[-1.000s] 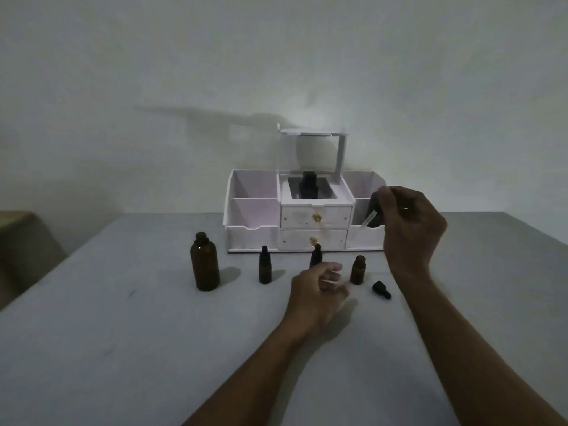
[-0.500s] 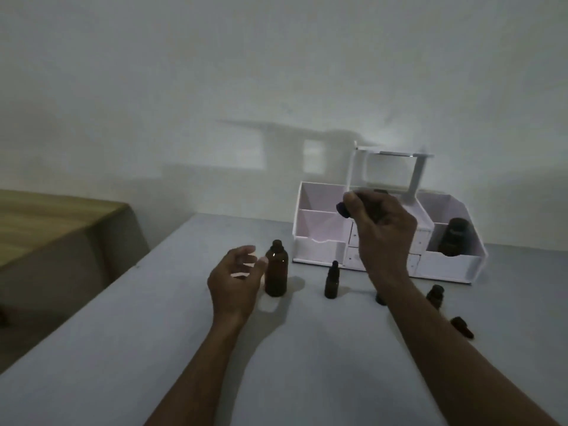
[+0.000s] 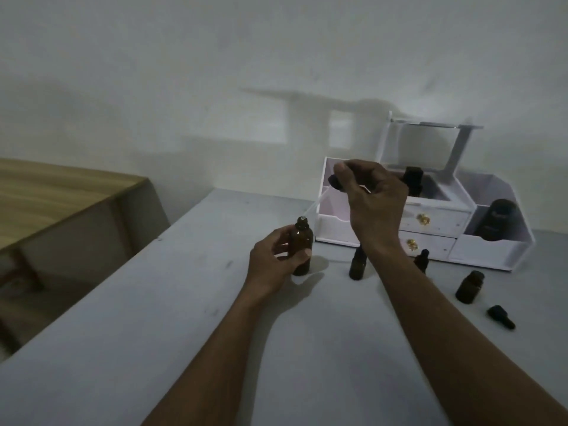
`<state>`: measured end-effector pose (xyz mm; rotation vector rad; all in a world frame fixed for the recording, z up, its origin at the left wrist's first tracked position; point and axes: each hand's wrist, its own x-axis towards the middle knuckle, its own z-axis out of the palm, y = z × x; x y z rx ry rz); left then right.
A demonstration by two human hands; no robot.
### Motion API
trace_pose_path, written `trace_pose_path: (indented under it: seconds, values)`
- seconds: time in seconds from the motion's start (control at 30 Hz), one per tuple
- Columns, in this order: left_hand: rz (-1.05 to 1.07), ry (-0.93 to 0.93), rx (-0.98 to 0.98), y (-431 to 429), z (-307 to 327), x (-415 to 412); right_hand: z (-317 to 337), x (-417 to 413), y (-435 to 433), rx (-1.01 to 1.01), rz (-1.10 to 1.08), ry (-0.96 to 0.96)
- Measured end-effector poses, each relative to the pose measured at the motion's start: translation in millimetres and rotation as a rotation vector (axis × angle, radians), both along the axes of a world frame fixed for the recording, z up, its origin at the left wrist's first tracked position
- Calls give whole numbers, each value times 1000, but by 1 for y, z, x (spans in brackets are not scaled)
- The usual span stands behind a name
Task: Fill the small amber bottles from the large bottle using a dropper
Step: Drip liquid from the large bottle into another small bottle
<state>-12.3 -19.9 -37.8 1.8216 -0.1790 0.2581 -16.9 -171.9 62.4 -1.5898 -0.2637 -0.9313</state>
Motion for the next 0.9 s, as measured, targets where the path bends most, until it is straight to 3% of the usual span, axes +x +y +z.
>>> trace_pose_path:
  seconds: [0.3, 0.53, 0.77, 0.9]
  values:
    - [43, 31, -20, -2, -1, -2, 2, 9, 10, -215, 56, 50]
    - [31, 30, -20, -2, 0, -3, -29, 17, 17, -497, 77, 236]
    - [41, 11, -15, -2, -4, 0, -32, 14, 14, -499, 64, 250]
    - [195, -198, -4, -2, -1, -9, -23, -5, -9, -480, 58, 192]
